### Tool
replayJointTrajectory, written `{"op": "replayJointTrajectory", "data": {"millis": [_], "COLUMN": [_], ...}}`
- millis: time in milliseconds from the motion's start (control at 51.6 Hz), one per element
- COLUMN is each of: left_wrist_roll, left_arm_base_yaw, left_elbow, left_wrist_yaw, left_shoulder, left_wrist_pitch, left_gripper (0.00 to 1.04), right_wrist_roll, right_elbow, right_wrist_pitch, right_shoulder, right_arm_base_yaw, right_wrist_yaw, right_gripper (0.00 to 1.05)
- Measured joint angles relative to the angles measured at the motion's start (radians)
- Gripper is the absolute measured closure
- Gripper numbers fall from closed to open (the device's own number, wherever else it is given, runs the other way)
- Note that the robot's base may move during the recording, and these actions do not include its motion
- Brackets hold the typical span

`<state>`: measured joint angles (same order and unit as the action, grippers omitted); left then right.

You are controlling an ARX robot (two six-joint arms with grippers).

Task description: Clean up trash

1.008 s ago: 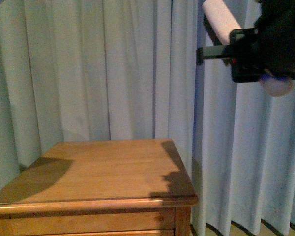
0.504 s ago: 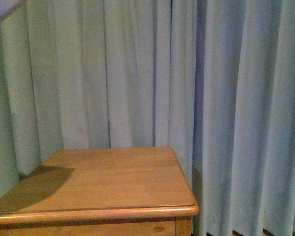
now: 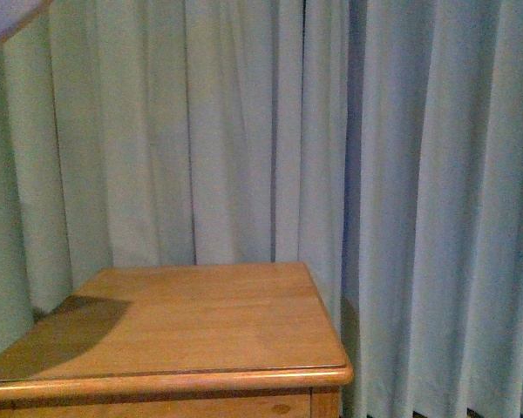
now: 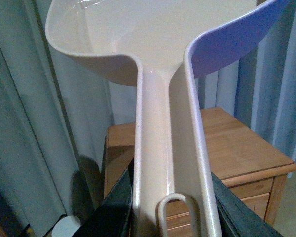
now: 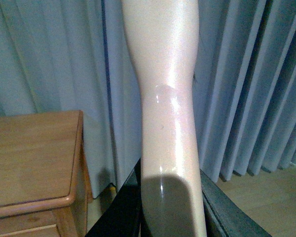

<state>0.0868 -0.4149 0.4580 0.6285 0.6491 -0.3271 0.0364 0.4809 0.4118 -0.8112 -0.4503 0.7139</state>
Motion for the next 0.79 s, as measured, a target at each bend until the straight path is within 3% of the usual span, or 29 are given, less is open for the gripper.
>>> {"op": "replayJointTrajectory", "data": {"millis": [795], "left_wrist_roll": [0.000], "left_arm_base_yaw": [0.000], "left_elbow": [0.000], "left_wrist_yaw": [0.000], "left_shoulder": [0.000], "left_wrist_pitch": [0.000], "left_gripper": [0.78], "right_wrist_roll": [0.009], "right_elbow": [0.000], "right_wrist_pitch": [0.001], "right_shoulder": [0.000], "right_arm_base_yaw": [-0.002], "right_wrist_yaw": [0.000], "right_gripper": [0.84]}}
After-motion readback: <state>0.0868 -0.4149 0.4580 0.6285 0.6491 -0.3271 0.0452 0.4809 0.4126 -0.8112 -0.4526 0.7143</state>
